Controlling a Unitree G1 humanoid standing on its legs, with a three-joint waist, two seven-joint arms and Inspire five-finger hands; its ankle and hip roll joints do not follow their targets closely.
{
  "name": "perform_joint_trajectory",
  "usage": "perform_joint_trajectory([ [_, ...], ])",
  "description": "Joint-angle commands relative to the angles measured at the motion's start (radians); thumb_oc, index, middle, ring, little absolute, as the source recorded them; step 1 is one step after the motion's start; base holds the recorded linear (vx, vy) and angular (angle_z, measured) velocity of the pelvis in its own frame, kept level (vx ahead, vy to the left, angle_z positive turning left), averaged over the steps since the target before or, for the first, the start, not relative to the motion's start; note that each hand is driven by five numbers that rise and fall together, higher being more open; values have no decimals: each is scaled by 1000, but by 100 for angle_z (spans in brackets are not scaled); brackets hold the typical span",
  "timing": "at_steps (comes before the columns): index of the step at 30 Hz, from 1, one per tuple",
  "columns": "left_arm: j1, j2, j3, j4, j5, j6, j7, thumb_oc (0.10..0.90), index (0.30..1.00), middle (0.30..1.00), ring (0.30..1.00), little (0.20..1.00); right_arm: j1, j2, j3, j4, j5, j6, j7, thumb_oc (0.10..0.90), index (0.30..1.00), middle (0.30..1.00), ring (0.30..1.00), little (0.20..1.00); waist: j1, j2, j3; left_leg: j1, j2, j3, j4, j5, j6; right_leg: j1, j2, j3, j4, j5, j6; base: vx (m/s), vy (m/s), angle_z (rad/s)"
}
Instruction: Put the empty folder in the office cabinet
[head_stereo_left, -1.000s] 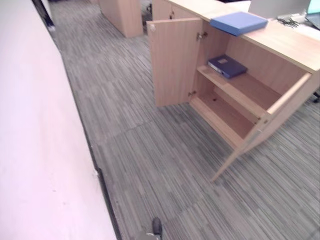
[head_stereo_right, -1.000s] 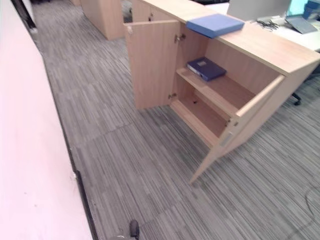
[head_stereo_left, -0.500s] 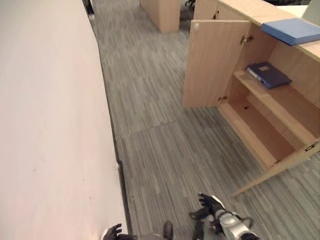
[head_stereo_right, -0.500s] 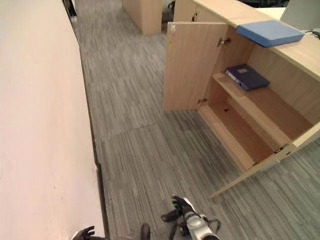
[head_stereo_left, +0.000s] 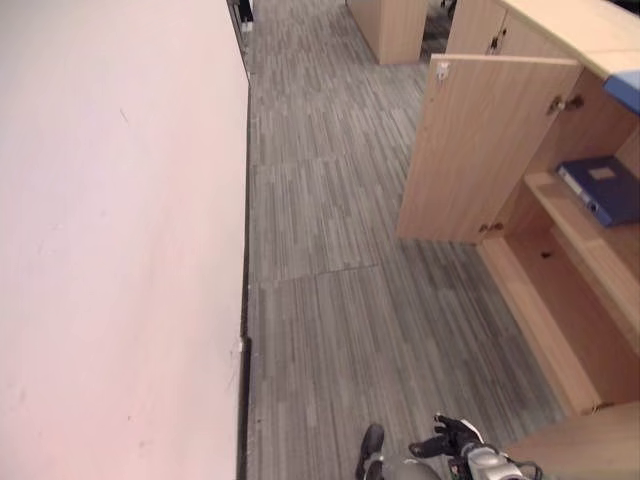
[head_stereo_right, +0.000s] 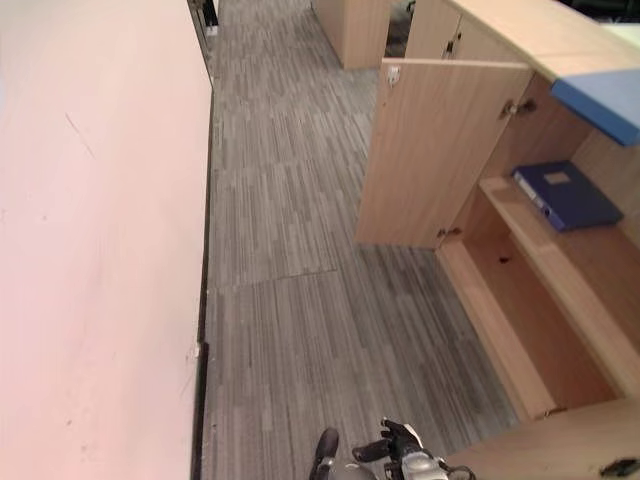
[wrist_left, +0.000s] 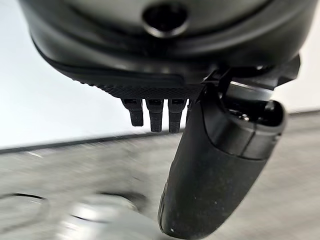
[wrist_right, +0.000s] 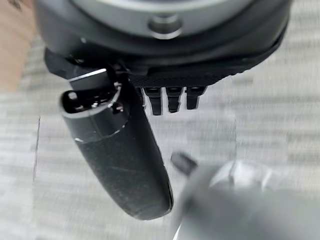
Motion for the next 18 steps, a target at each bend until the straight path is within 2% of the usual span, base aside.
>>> perform_joint_trajectory([
  [1,-20,11,-4,-33,-4,-25,9,800,900,900,900,900,24,-14,-2,59,-5,4,-14,800,900,900,900,900,-16,1,-4,-3,-5,46,-17,-78,-14,5,-25,88,-45,30,139,160,-159,11],
  [5,-17,13,-9,-47,-9,-23,-2,800,900,900,900,900,34,-5,-11,111,-6,15,-14,800,900,900,900,900,-1,-17,20,-102,5,115,290,-12,-49,94,-8,110,-58,-12,110,134,-172,7],
  [6,-17,13,-3,-39,-14,-20,-4,800,900,900,900,900,35,-5,-16,123,-5,20,-13,800,900,900,900,900,2,-25,26,-133,-1,120,372,25,-52,110,-10,119,-59,-21,102,69,-112,-9],
  [7,-17,13,-3,-39,-15,-20,-4,800,900,900,900,900,35,-5,-16,124,-5,20,-13,800,900,900,900,900,2,-24,27,-136,0,119,378,23,-52,110,-8,119,-59,-21,101,70,-115,-17],
  [8,-15,9,5,-25,-19,-16,-4,800,900,900,900,900,39,-10,-29,137,-3,25,-16,800,900,900,900,900,10,-29,39,-169,1,129,462,60,-55,131,-9,125,-64,-30,94,56,-92,-20],
  [9,-13,8,7,-17,-20,-15,-4,800,900,900,900,900,42,-13,-35,147,-2,27,-15,800,900,900,900,900,12,-30,44,-195,11,147,508,62,-51,144,-8,129,-66,-36,90,137,-132,-24],
  [10,-3,3,17,13,-16,-9,-7,800,900,900,900,900,43,-26,-59,170,7,36,-16,800,900,900,900,900,21,-40,50,-276,19,190,528,30,-23,168,-23,139,-68,-48,86,98,-67,-22],
  [11,-3,2,17,14,-16,-10,-7,800,900,900,900,900,43,-26,-59,170,7,36,-16,800,900,900,900,900,23,-37,52,-277,23,192,534,25,-23,170,-19,141,-67,-48,86,135,-29,-23],
  [13,11,-2,33,39,-24,-7,-11,800,900,900,900,900,44,-35,-89,179,32,36,-11,800,900,900,900,900,37,-39,53,-342,18,206,460,-15,3,202,-26,160,-80,-56,93,151,34,-24],
  [14,19,-3,43,59,-25,-3,-16,800,900,900,900,900,42,-43,-107,183,44,32,-11,800,900,900,900,900,48,-32,56,-346,17,194,318,-8,5,227,-21,178,-87,-62,102,199,63,-40],
  [17,36,-5,43,82,-17,1,-19,800,900,900,900,900,55,-56,-114,203,20,37,-14,800,900,900,900,900,69,-5,53,-385,35,122,23,149,-22,276,9,205,-103,-82,107,198,54,-53],
  [18,36,-5,43,82,-17,1,-19,800,900,900,900,900,55,-56,-114,203,20,37,-14,800,900,900,900,900,68,-4,52,-385,35,122,19,153,-22,275,10,204,-103,-81,106,186,28,-15],
])
